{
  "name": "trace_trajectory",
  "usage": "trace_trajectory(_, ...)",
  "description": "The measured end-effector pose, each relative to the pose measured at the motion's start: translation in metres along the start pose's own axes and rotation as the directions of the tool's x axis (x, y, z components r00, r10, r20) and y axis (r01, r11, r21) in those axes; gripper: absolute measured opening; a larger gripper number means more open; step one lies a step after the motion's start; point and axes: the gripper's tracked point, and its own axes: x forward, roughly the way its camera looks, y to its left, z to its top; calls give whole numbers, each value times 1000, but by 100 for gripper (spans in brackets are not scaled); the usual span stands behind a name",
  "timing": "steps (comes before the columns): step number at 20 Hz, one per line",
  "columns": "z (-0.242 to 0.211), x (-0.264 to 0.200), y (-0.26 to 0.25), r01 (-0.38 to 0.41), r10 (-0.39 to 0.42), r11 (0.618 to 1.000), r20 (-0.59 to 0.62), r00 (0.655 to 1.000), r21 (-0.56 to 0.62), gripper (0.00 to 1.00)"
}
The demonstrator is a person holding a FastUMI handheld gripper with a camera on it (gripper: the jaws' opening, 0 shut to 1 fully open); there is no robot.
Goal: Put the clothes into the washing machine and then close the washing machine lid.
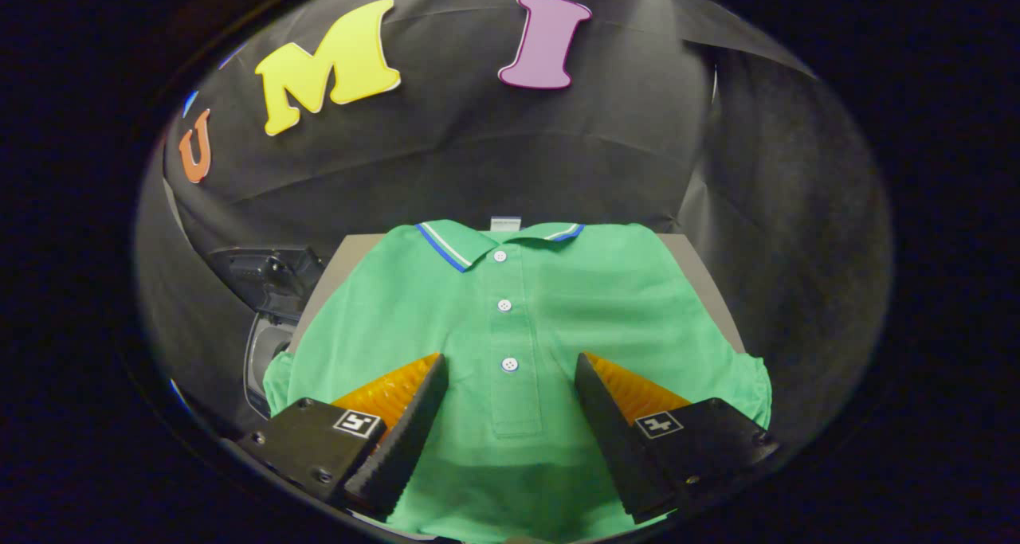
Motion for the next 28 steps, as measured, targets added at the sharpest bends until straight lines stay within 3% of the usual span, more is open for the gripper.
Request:
trace_trajectory(8, -2, -1, 2, -22, 21, 999, -24, 999, -39, 89)
trace_trajectory(10, -1, -4, 0, -18, 18, 999, -19, 1000, -27, 80)
trace_trajectory(17, -1, -5, -2, -22, 22, 1000, -39, 999, 2, 20)
trace_trajectory(21, -4, -10, 1, -3, 3, 1000, 7, 1000, -24, 8)
trace_trajectory(23, -6, -14, 1, 6, -4, 999, 43, 999, -37, 7)
trace_trajectory(28, -8, -33, 13, -24, 14, 997, 139, 990, 72, 6)
